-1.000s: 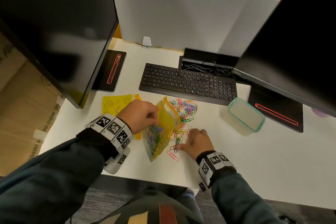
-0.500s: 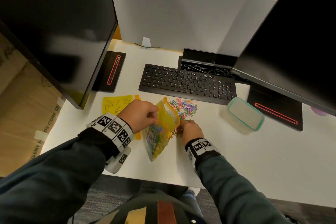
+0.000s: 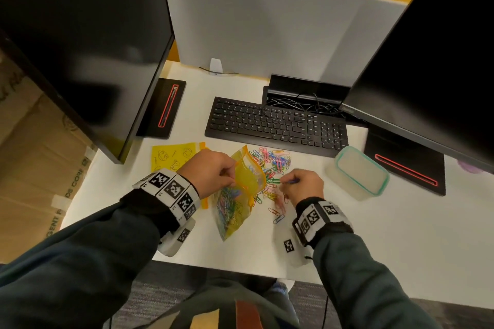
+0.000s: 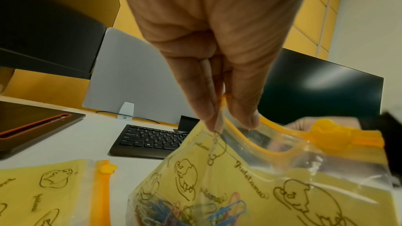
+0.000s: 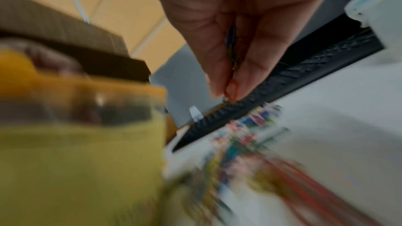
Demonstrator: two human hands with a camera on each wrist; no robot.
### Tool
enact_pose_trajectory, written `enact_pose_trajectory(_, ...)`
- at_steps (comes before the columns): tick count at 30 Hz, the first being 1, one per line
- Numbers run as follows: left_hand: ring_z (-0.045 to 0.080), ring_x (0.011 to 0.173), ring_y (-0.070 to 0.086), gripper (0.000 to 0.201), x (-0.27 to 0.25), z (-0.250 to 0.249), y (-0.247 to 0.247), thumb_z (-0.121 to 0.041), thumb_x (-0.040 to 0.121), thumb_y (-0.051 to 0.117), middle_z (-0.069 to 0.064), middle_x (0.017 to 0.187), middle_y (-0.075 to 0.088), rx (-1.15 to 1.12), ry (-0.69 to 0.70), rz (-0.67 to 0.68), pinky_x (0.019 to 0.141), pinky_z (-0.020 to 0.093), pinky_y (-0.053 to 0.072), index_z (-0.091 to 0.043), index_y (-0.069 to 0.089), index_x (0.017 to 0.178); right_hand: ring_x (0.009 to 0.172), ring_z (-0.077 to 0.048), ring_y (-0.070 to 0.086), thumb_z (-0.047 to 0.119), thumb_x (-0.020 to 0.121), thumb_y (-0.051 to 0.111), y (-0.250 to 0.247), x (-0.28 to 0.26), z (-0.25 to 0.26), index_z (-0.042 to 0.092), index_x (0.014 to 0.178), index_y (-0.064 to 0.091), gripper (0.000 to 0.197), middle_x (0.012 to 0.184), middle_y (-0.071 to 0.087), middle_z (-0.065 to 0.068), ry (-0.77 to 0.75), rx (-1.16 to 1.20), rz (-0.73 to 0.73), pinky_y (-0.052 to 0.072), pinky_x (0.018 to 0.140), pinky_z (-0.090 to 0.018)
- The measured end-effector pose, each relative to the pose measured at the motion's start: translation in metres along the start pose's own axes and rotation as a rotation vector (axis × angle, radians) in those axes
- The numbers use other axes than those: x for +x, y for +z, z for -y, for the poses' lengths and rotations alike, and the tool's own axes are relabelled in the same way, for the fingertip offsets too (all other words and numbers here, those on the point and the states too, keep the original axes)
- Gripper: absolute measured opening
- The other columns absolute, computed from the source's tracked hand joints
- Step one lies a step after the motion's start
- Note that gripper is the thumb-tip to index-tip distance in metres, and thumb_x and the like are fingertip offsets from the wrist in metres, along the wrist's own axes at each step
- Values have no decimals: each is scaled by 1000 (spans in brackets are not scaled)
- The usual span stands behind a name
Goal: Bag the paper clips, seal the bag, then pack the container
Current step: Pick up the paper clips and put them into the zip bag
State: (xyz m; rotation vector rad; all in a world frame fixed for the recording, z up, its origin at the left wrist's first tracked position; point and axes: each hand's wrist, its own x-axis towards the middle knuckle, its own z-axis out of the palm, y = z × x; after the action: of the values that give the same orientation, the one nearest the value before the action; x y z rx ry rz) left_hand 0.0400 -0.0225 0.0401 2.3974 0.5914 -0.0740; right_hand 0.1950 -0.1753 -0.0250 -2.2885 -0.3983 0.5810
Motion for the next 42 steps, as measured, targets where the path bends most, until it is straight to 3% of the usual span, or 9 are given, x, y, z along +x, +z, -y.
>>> enact_pose_trajectory(4,19,85,61,5,2,-4,1,-16,74,71,3,85,70,18,14,9,81,37,51,-11,69,74,57,-25,62,-9,71,70,-11,-14,46,19,64,67,29,69,67,-7,-77,375,42,59,66,-37)
enact_pose_trajectory(9,15,76,57,7,4,-5,2,-17,72,73,-3,75,64,31,36,18,73,27,46,-12,68,72,62,-16,61,1,75,69,7,-20,67,19,85,69,21,73,67,-4,-206,205,230,57,72,-38)
enact_pose_trajectory(12,19,90,64,4,3,0,1,-16,72,73,3,86,72,17,20,3,81,35,51,-13,69,72,64,-18,65,8,83,58,7,-9,55,28,86,66,22,74,69,-2,-193,192,142,57,68,-38)
enact_pose_trajectory(15,19,98,64,3,-1,5,0,-18,72,72,5,95,73,18,-13,-3,84,40,52,-17,69,71,84,-28,66,4,84,53,-3,18,36,26,99,63,29,96,72,-10,-158,-47,17,54,75,-35)
enact_pose_trajectory(18,19,98,64,2,-4,5,-1,-17,73,71,5,96,73,27,-16,11,84,41,52,-16,69,72,118,-30,54,-5,82,51,-8,42,25,19,132,46,56,130,57,-12,-166,-450,196,45,99,-35)
enact_pose_trajectory(23,21,99,65,3,-7,7,-1,-14,73,71,5,90,73,-5,-30,10,82,40,52,-14,68,71,141,-31,23,-12,81,44,-3,62,13,26,147,22,79,157,19,-3,-286,-783,425,27,115,-40)
enact_pose_trajectory(31,21,100,64,2,-1,5,1,-13,72,71,6,93,73,-9,-26,11,84,40,51,-13,69,72,120,-28,47,23,85,61,2,42,-4,22,132,50,48,128,49,-6,-330,-735,376,42,102,-36)
enact_pose_trajectory(36,21,102,63,3,4,2,4,-13,72,71,6,95,73,-14,-28,23,86,41,50,-12,68,73,113,-30,53,13,84,60,9,35,-7,17,122,58,38,126,49,-9,-335,-653,299,44,99,-32)
enact_pose_trajectory(42,21,101,63,4,4,0,5,-15,72,72,6,94,73,-18,-37,17,86,41,51,-13,68,72,98,-31,60,7,85,57,8,37,-9,11,102,68,21,103,67,-15,-273,-508,235,46,85,-29)
